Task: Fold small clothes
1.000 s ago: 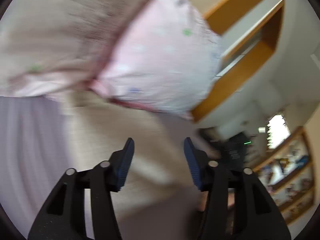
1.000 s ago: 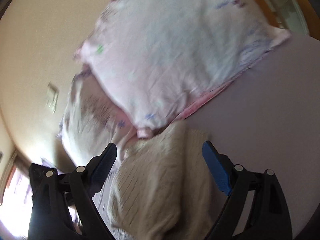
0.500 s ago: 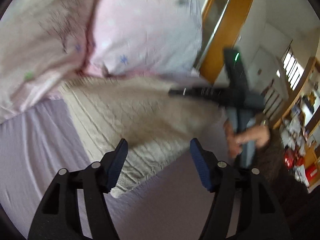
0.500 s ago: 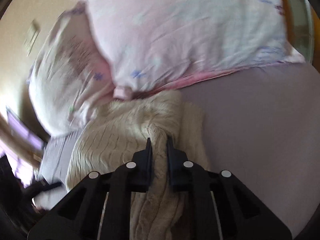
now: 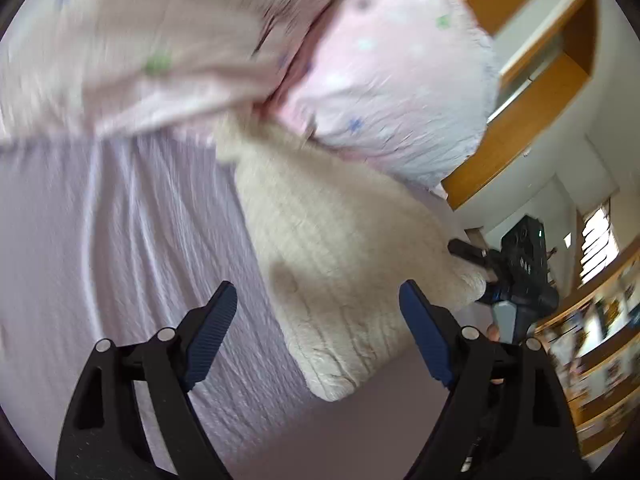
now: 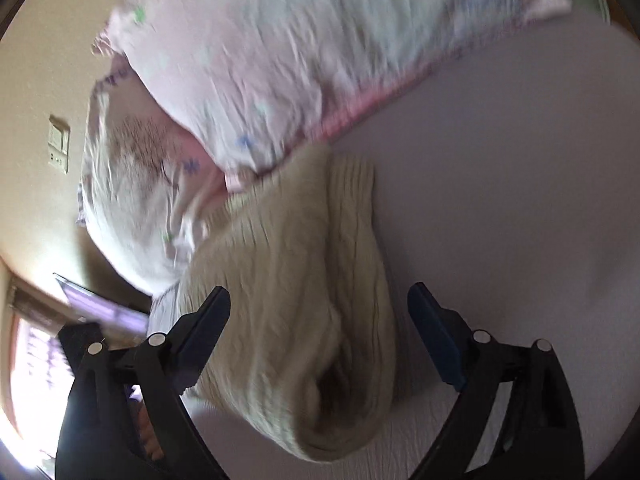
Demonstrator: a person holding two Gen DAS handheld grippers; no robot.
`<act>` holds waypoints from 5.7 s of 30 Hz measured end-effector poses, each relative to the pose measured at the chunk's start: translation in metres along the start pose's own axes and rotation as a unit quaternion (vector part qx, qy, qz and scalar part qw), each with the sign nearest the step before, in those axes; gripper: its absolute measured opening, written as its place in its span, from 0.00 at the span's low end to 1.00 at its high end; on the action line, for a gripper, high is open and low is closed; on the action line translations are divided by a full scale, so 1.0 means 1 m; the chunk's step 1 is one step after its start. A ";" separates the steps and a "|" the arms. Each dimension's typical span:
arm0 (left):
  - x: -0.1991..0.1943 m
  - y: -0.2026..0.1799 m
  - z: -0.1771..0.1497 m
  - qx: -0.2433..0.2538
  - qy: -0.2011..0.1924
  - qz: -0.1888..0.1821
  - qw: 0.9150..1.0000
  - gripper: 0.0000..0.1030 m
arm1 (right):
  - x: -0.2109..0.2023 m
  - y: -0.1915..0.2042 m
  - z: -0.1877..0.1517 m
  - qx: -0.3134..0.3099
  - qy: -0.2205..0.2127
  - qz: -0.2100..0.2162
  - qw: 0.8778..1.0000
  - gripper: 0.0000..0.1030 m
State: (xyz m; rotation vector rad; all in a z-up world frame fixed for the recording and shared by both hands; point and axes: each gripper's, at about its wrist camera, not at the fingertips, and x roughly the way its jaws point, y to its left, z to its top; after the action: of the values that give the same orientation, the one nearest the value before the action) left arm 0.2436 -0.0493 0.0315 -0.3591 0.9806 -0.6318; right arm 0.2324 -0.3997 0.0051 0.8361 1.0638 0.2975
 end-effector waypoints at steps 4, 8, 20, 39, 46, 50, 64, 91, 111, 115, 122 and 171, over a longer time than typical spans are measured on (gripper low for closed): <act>0.019 0.010 -0.009 -0.024 0.039 -0.005 0.999 0.81 | 0.000 -0.004 -0.007 -0.001 0.011 0.027 1.000 0.75; 0.033 0.008 -0.009 -0.037 0.045 -0.032 0.998 0.73 | 0.005 -0.003 -0.017 -0.013 0.020 0.048 0.999 0.49; -0.044 0.047 -0.033 -0.001 -0.018 -0.013 1.000 0.35 | 0.034 0.075 -0.070 -0.135 0.066 0.079 0.986 0.29; -0.043 -0.008 -0.067 0.120 0.012 0.045 0.992 0.61 | 0.026 0.097 -0.074 -0.086 0.037 0.033 0.995 0.80; -0.078 -0.009 -0.093 0.133 -0.013 0.047 0.990 0.69 | -0.003 0.114 -0.092 -0.136 -0.004 0.045 0.990 0.90; -0.102 -0.006 -0.109 0.117 -0.048 0.101 0.987 0.93 | -0.035 0.125 -0.118 -0.192 -0.075 -0.021 0.978 0.99; -0.073 0.012 -0.132 0.105 0.007 0.297 0.949 0.98 | 0.014 0.117 -0.171 -0.236 -0.038 -0.250 0.938 0.99; -0.069 0.014 -0.133 0.096 0.006 0.295 0.951 0.98 | 0.032 0.121 -0.179 -0.268 -0.017 -0.281 0.921 0.99; -0.069 0.013 -0.134 0.095 0.005 0.296 0.950 0.98 | 0.032 0.121 -0.180 -0.269 -0.017 -0.280 0.921 0.99; -0.069 0.013 -0.134 0.095 0.005 0.296 0.950 0.98 | 0.032 0.121 -0.180 -0.269 -0.017 -0.280 0.921 0.99; -0.069 0.013 -0.134 0.095 0.005 0.296 0.950 0.98 | 0.032 0.121 -0.180 -0.269 -0.017 -0.280 0.921 0.99; -0.069 0.013 -0.134 0.094 0.004 0.297 0.950 0.98 | 0.032 0.121 -0.180 -0.269 -0.017 -0.280 0.921 0.99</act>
State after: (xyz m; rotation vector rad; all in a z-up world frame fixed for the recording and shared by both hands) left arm 0.1059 0.0043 0.0005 0.1140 0.9651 -0.1723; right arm 0.1134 -0.2177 0.0323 0.0276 1.0697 0.0760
